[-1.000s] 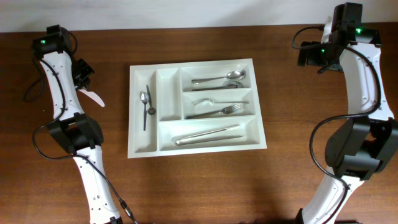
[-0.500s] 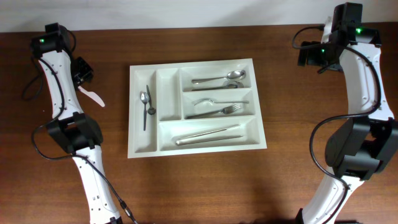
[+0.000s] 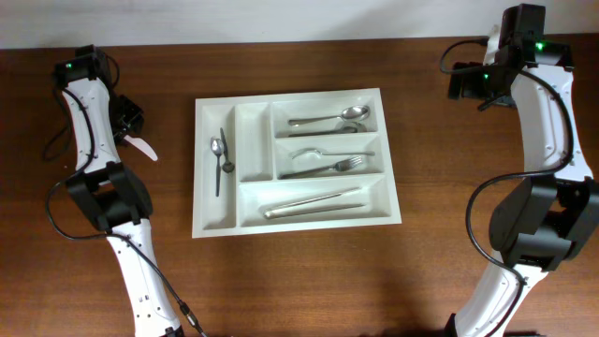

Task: Pack container
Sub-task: 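Lift the knife with the left gripper and carry it over the tray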

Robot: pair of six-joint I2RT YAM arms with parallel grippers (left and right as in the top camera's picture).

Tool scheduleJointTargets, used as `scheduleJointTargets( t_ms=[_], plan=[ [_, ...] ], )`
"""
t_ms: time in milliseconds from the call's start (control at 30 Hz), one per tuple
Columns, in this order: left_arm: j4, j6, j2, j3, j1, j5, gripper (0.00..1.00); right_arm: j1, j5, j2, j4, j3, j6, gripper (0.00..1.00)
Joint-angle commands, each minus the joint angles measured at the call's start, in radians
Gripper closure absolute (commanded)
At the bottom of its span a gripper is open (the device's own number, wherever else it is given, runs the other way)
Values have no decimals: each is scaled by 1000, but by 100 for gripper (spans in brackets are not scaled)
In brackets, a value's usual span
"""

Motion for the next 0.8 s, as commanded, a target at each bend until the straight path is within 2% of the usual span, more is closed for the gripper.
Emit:
scheduleJointTargets(
  t_ms=[0, 33, 67, 300, 600, 767],
  plan=[
    [6, -38, -10, -54, 10, -16, 85, -2, 1, -17, 0, -2, 8, 1],
    [7, -38, -10, -58, 10, -16, 94, -2, 2, -17, 0, -2, 8, 1],
    [7, -38, -10, -62, 10, -16, 98, -2, 2, -17, 0, -2, 8, 1],
    [3, -34, -11, -71, 10, -16, 98, -2, 2, -17, 0, -2, 8, 1],
    [-6, 201, -11, 53, 7, 119, 98, -2, 2, -17, 0, -2, 8, 1],
    [-53, 227, -11, 135, 3, 122, 98, -2, 2, -17, 0, -2, 8, 1]
  ],
)
